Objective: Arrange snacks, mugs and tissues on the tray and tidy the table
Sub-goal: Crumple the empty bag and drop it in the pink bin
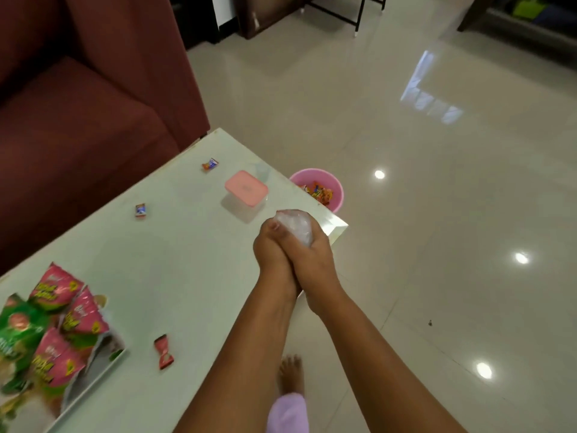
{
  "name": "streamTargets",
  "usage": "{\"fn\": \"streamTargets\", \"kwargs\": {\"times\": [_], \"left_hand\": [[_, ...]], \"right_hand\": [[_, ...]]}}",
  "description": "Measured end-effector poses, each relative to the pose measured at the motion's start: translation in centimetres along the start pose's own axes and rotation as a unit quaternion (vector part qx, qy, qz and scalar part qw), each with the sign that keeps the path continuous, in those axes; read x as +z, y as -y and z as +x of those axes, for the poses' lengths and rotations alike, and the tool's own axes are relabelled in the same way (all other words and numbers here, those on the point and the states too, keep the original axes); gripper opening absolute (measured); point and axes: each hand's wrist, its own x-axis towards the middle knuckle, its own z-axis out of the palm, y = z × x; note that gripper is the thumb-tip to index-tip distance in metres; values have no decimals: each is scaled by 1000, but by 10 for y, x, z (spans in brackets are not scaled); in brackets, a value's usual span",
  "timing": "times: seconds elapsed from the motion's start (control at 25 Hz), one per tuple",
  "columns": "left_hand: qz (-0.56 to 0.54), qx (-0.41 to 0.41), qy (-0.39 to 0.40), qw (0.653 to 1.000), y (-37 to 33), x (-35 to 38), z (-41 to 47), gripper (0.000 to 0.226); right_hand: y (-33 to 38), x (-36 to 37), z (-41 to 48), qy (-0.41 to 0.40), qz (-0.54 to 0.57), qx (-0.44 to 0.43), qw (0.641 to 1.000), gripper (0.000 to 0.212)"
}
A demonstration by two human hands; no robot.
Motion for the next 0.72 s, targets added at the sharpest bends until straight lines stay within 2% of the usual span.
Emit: {"fn": "streamTargets", "kwargs": {"times": [0.12, 0.2, 0.32, 0.4, 0.52, 0.6, 0.68, 0.72], "left_hand": [[13, -19, -34, 999, 11, 28, 55, 28], [16, -13, -42, 999, 10, 45, 99, 45], [-34, -5, -120, 992, 8, 73, 158, 44], [27, 7, -142, 989, 3, 95, 181, 43], [128, -25, -109, 985, 13, 125, 205, 40], [137, -88, -63, 985, 18, 144, 228, 30], [128, -126, -50, 982, 21, 154, 251, 18], [133, -129, -60, 981, 22, 158, 264, 19]], "right_hand": [[-7, -11, 58, -14, 15, 69, 997, 17], [-9, -11, 100, -14, 34, 92, 995, 14], [-14, -18, 159, -29, 43, 116, 992, 18], [-18, -28, 189, -48, 48, 128, 989, 25], [-24, -51, 234, -80, 28, 138, 987, 26], [-36, -70, 280, -115, 26, 137, 984, 25], [-60, -90, 321, -150, -41, 155, 976, 27], [-74, -99, 341, -146, -83, 164, 972, 30]]}}
